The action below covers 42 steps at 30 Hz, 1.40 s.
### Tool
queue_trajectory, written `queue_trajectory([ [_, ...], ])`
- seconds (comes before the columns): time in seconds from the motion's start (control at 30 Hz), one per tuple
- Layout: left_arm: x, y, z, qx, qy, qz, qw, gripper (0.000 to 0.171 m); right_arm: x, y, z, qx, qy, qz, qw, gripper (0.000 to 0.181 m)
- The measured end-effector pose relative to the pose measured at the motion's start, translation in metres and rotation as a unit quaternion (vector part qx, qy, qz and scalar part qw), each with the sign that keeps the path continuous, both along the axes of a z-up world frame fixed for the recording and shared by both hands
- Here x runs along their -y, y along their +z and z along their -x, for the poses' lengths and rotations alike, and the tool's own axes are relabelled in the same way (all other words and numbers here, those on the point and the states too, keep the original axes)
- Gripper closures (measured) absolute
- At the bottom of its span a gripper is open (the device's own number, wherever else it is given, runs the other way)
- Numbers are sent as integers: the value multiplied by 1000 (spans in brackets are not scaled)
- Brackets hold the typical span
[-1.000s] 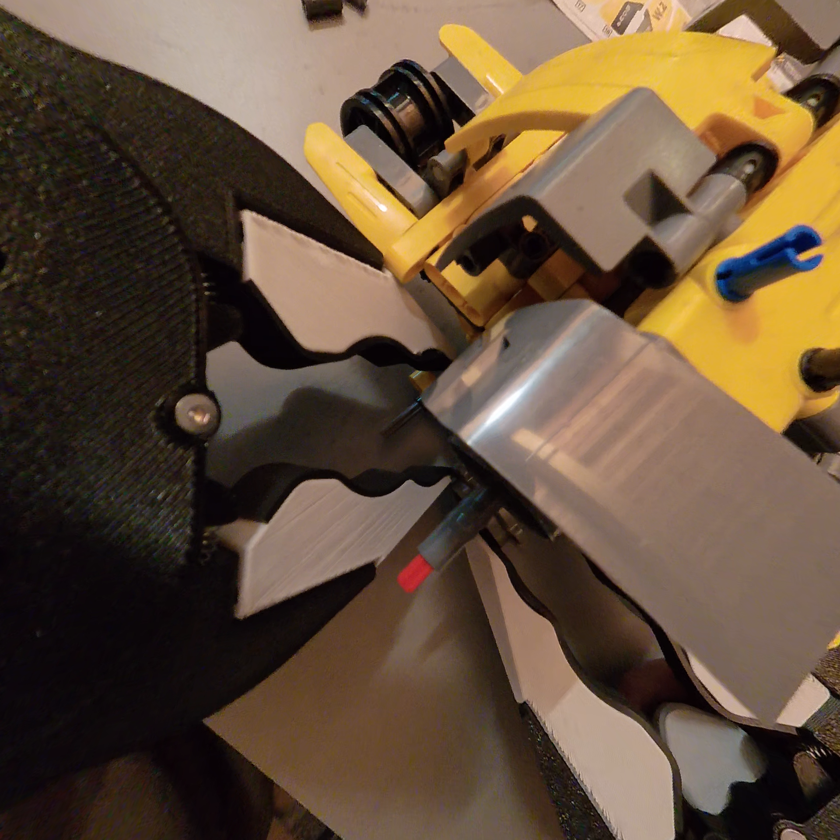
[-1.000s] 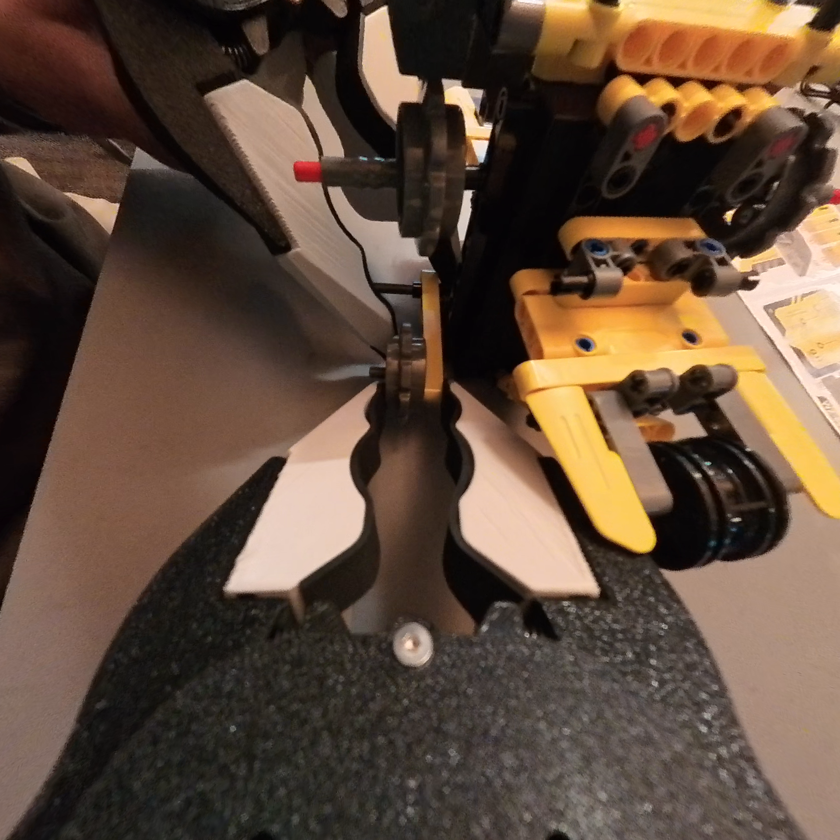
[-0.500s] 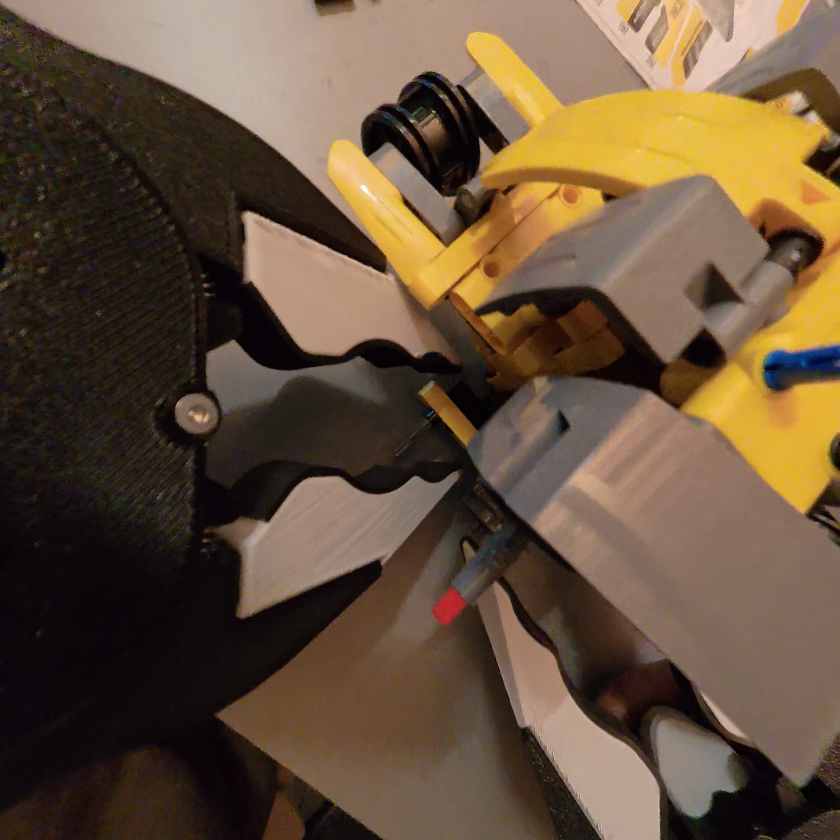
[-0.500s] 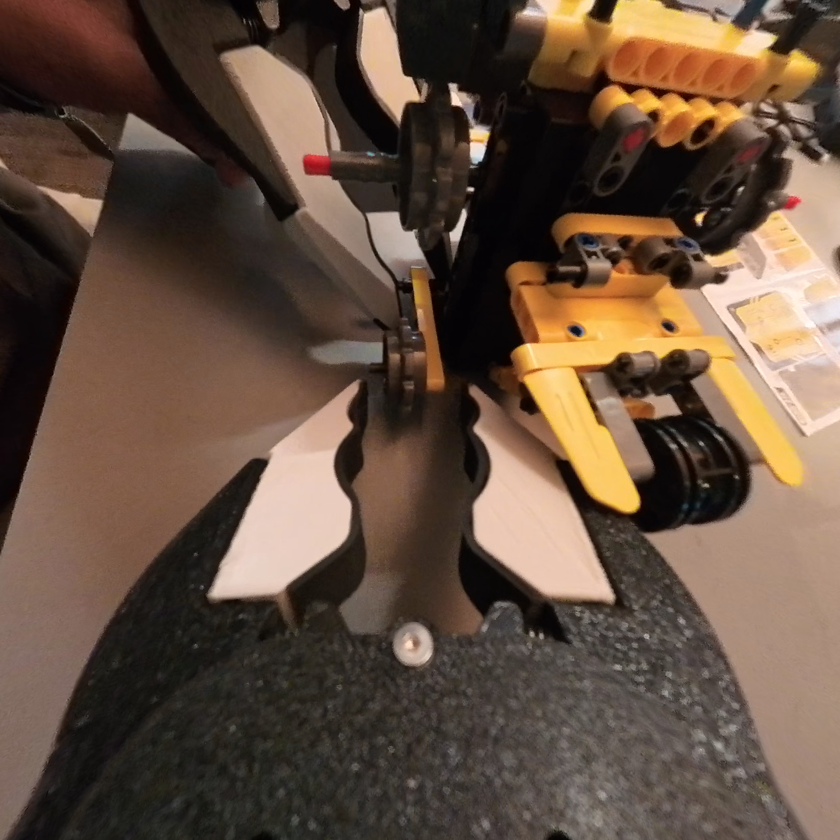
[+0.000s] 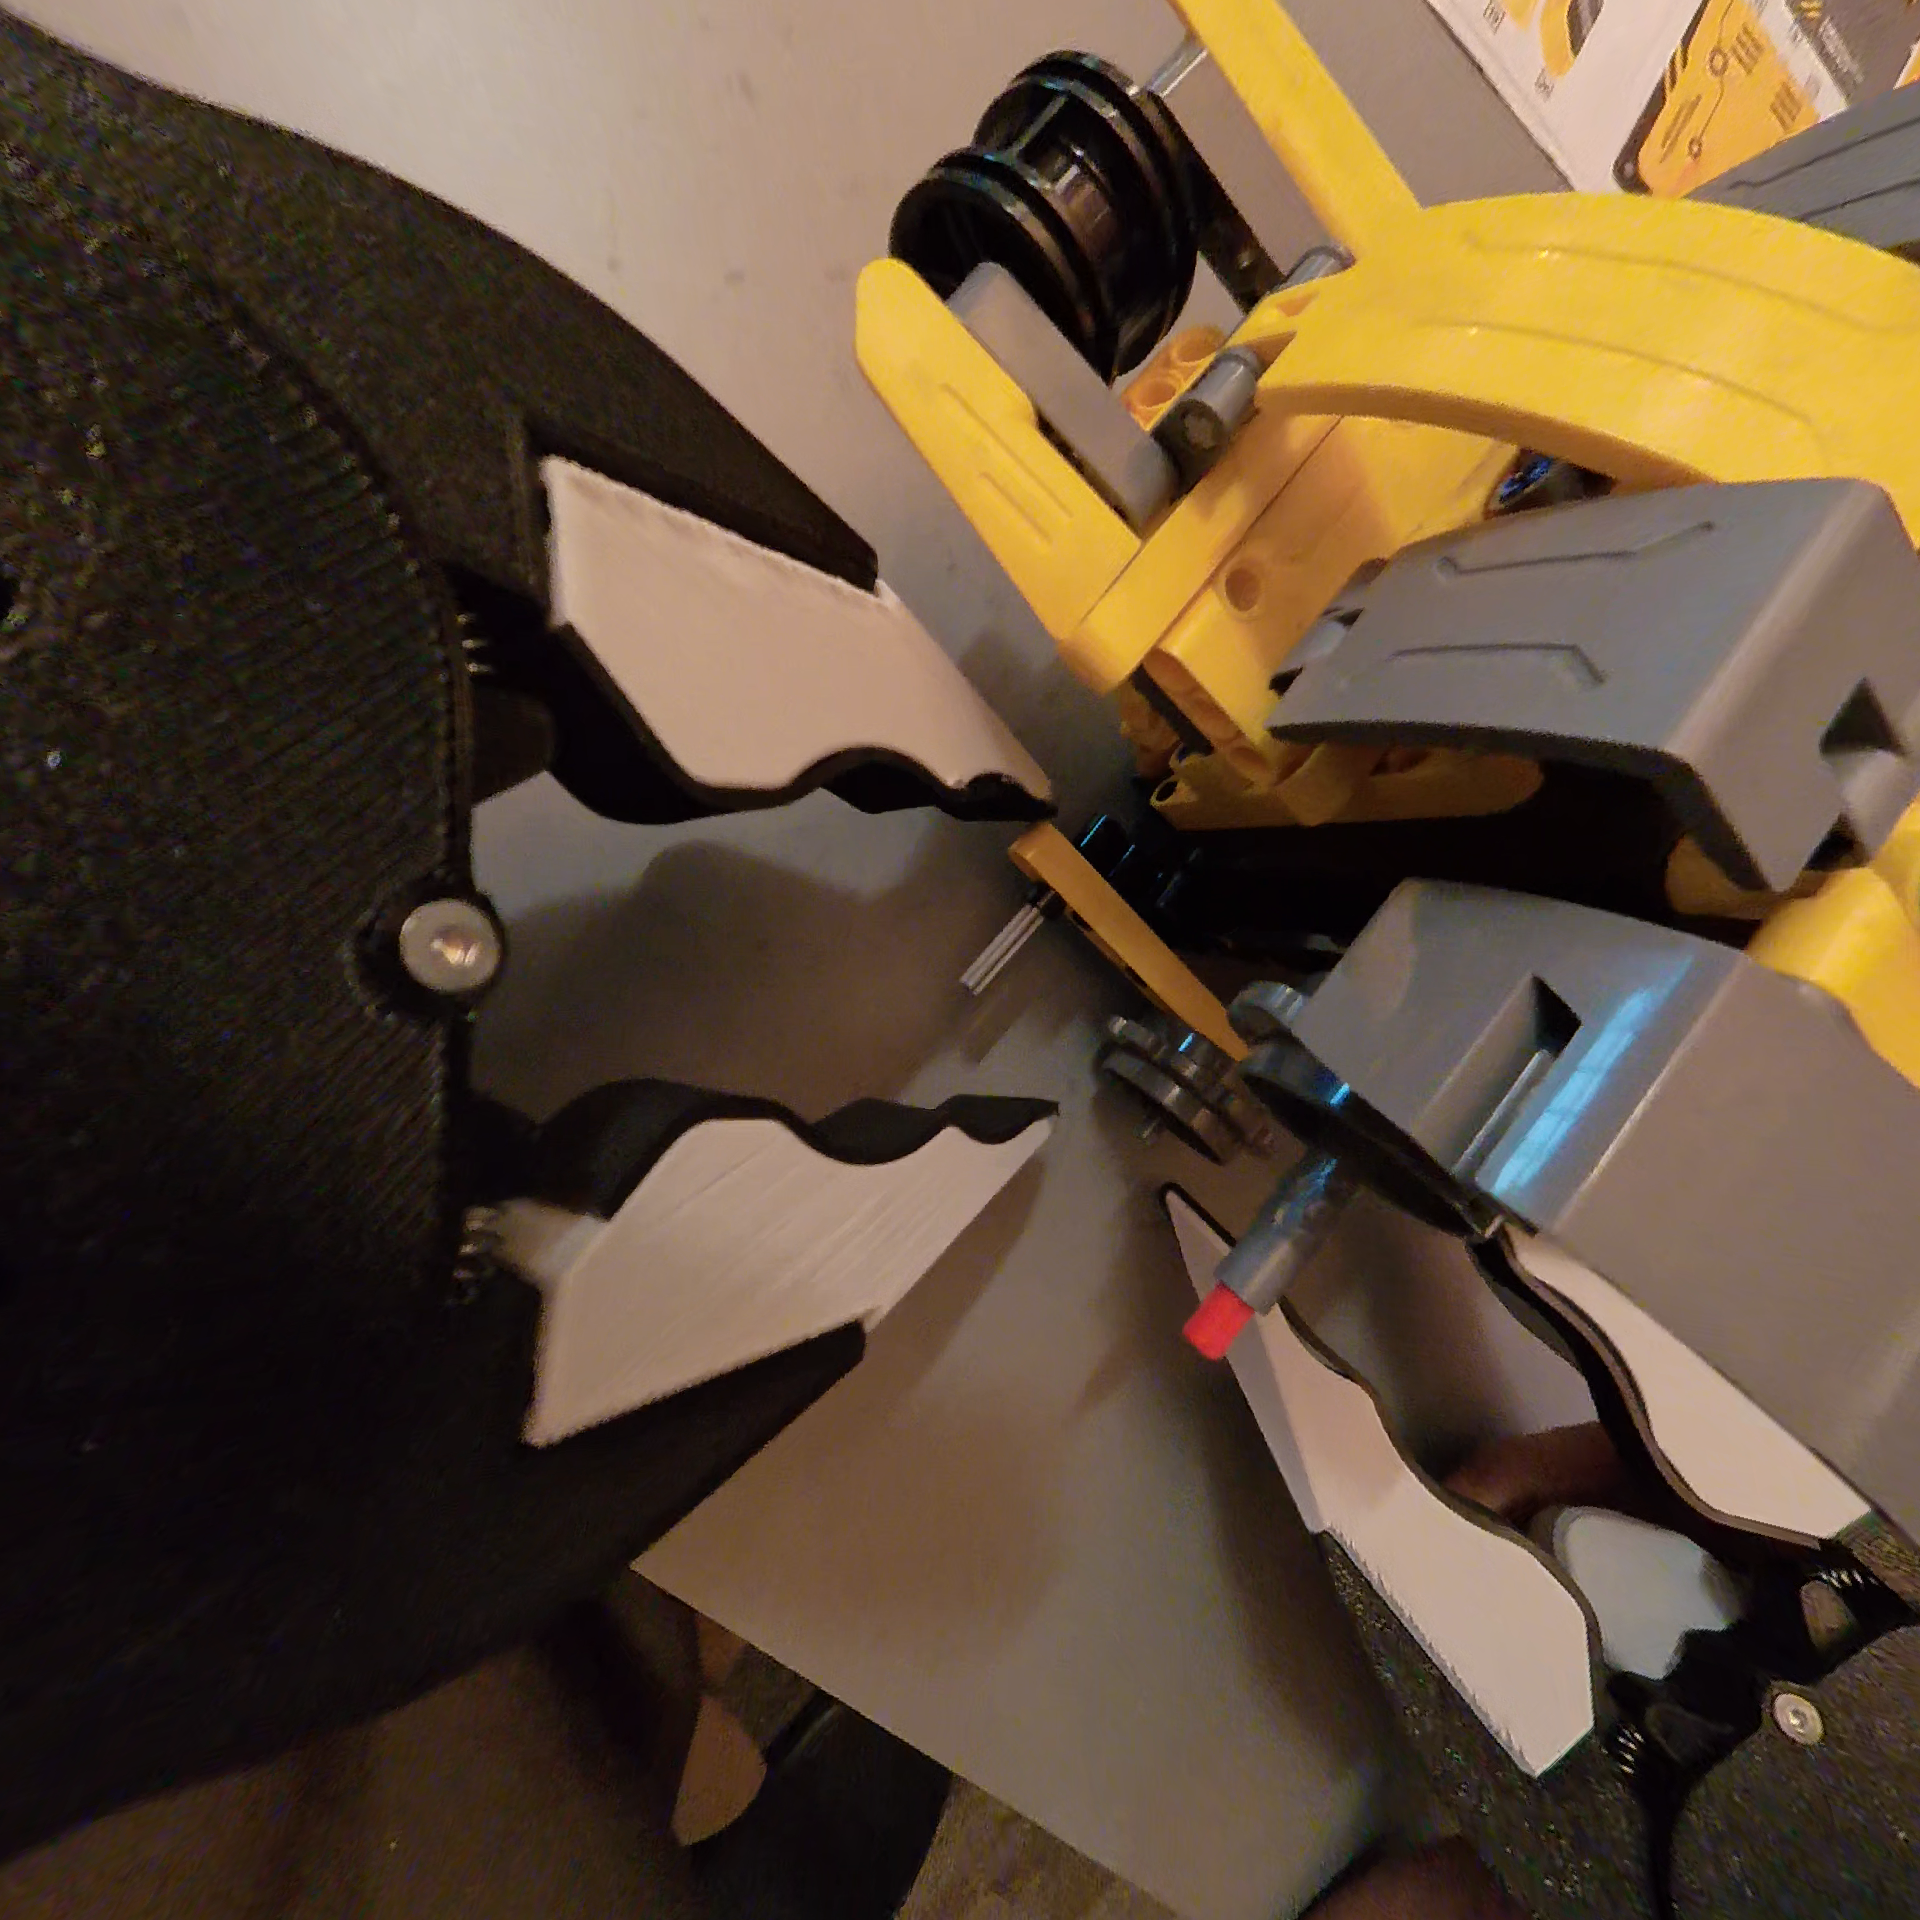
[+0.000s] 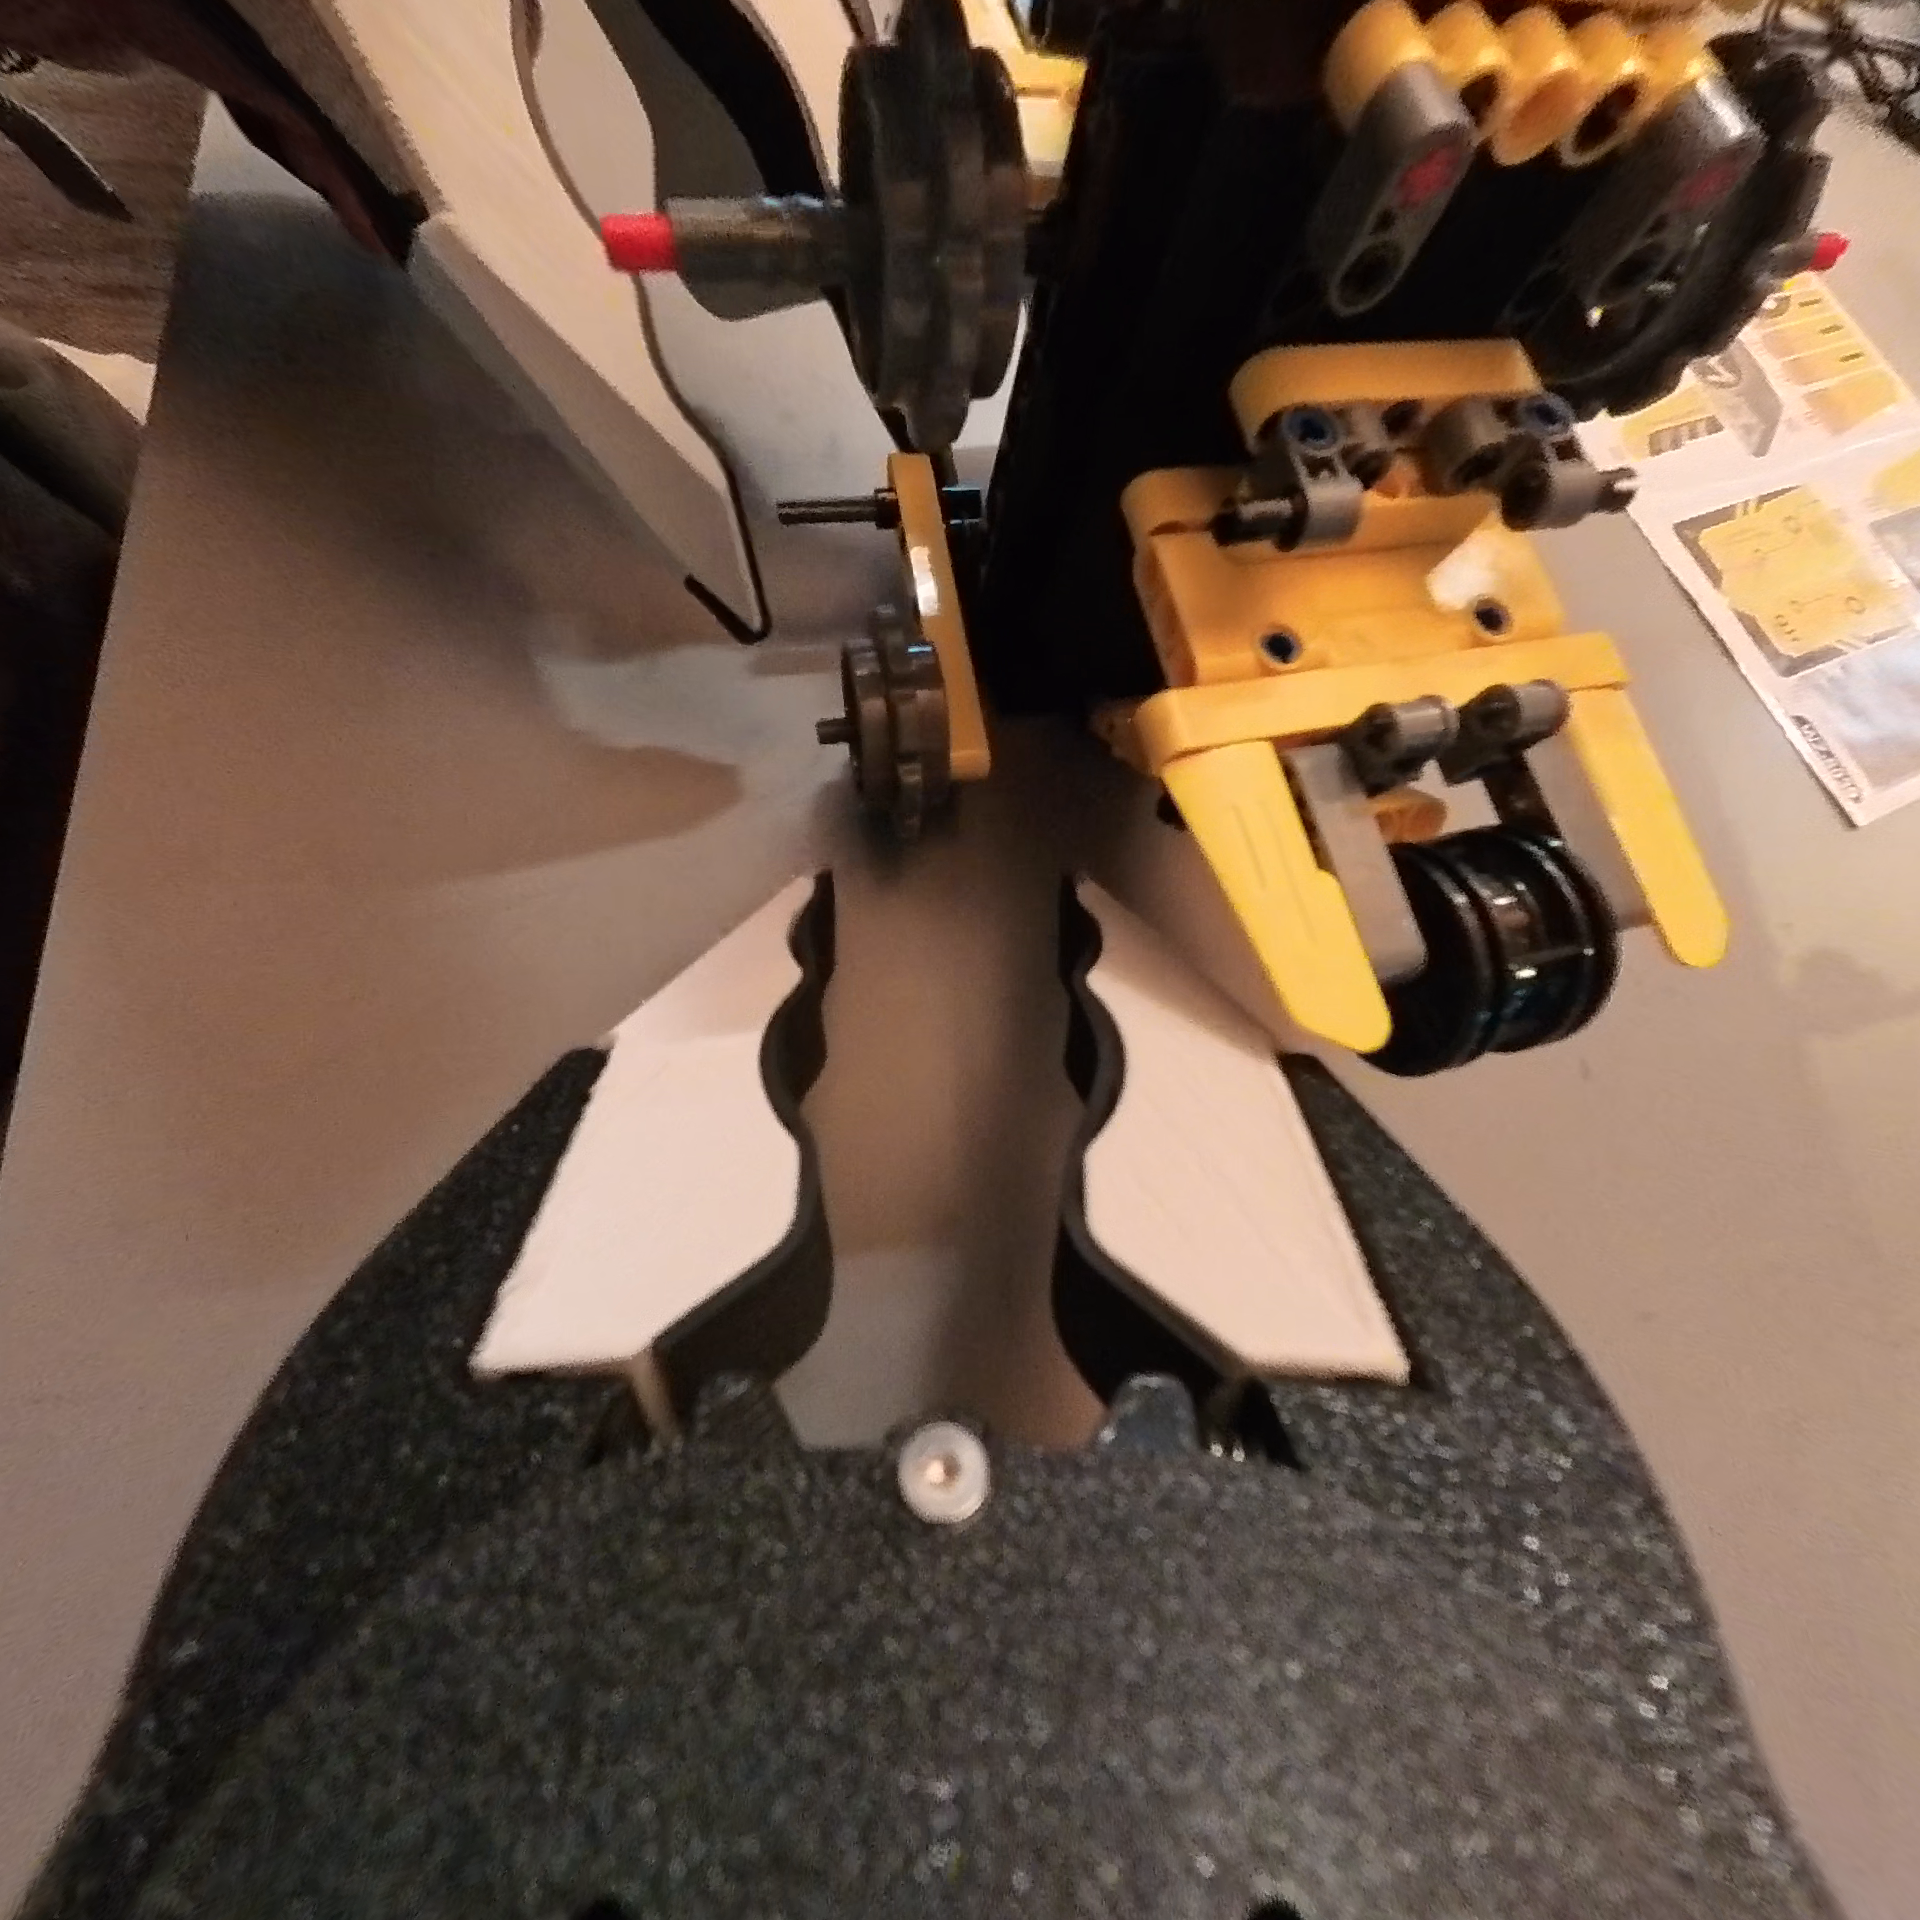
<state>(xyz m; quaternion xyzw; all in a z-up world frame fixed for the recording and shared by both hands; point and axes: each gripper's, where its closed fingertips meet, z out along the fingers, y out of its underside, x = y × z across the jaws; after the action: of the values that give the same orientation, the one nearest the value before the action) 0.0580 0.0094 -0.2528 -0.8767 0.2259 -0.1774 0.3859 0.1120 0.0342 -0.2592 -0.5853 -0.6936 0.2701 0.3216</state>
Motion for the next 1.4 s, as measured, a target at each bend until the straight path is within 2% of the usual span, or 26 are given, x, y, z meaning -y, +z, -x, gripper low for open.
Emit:
queue_trajectory([
  [0.33,11,0,-3,-6,-18,-9,1000,106,-17,6,-6,-17,-30,22,999,138],
  [0.7,39,15,43,-10,33,-45,998,104,-22,4,-7,-13,-48,30,998,136],
  [0.9,54,20,105,-63,99,-75,990,103,-27,3,-8,-11,-65,27,997,135],
  [0.97,60,23,132,-77,117,-76,987,120,-32,0,-12,-3,-86,26,996,133],
  [1.07,67,31,175,-68,163,-79,981,125,-32,-4,-20,9,-113,28,993,128],
  [1.27,80,35,261,-82,277,-86,954,116,-32,9,-38,-34,-181,4,983,129],
  [1.37,84,41,290,-91,318,-93,939,111,-35,23,-47,-77,-215,-10,973,131],
  [1.4,83,46,296,-89,329,-101,935,105,-36,28,-49,-92,-225,-15,970,132],
])
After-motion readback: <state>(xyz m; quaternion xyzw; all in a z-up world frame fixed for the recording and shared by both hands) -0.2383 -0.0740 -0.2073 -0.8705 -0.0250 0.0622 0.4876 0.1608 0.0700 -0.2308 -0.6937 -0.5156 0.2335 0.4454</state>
